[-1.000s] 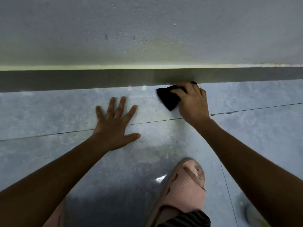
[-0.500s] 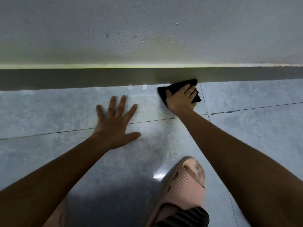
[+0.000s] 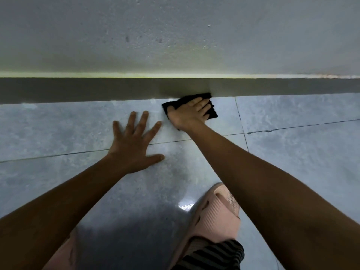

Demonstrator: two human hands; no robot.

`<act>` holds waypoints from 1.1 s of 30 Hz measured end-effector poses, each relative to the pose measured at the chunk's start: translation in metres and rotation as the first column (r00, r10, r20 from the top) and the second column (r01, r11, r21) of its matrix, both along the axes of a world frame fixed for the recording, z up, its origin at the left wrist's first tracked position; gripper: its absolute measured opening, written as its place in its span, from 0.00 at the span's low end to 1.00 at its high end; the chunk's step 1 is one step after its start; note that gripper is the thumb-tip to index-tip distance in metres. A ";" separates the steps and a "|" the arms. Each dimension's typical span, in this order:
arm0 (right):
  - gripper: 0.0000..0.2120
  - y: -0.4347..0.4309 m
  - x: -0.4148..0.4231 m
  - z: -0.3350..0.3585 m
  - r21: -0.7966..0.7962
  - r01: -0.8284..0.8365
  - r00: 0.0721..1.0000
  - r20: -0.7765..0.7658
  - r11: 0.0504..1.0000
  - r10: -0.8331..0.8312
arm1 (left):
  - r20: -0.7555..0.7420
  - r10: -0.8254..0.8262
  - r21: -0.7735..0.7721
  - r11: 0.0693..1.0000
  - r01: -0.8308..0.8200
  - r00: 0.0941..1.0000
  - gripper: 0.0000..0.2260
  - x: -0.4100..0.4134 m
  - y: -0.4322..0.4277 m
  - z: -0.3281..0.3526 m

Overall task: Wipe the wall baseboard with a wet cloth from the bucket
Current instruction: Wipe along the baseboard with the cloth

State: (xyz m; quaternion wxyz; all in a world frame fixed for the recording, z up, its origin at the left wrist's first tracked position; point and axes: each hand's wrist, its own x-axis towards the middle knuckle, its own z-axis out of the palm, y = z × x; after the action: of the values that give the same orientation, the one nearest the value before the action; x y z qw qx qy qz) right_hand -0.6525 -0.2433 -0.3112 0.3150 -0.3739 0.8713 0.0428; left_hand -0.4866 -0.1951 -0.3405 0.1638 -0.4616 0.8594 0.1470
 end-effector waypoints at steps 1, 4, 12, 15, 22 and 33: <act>0.47 -0.002 0.002 -0.001 0.003 0.001 1.000 0.016 1.000 -0.001 | -0.015 0.001 0.003 1.000 -0.001 1.000 0.42 0.002 -0.001 0.000; 0.45 -0.005 -0.022 -0.003 -0.025 0.090 0.996 -0.006 0.996 -0.090 | -0.084 0.063 0.019 0.998 -0.062 0.994 0.43 0.019 0.001 -0.003; 0.43 -0.003 -0.091 0.016 -0.113 0.274 0.957 -0.065 0.955 -0.282 | -0.105 0.150 -0.050 0.987 -0.156 0.983 0.45 0.036 0.010 -0.009; 0.49 0.006 -0.042 0.005 -0.086 0.116 0.986 -0.113 0.990 -0.126 | -0.106 0.144 -0.054 0.987 -0.150 0.984 0.46 0.037 0.010 -0.011; 0.37 0.051 0.009 -0.008 -0.181 -0.564 0.821 -0.226 0.806 0.524 | -0.146 0.215 -0.090 0.969 -0.230 0.966 0.52 0.040 0.015 -0.014; 0.29 0.063 0.010 -0.019 -0.170 -0.635 0.762 -0.298 0.754 0.575 | -0.107 0.173 -0.060 0.982 -0.180 0.979 0.49 0.072 0.020 -0.016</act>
State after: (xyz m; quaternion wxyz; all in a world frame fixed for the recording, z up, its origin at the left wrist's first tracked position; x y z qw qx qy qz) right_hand -0.6428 -0.1799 -0.3306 0.1304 -0.6676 0.7296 0.0705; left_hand -0.4145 -0.1752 -0.3560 0.0902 -0.5334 0.8267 0.1542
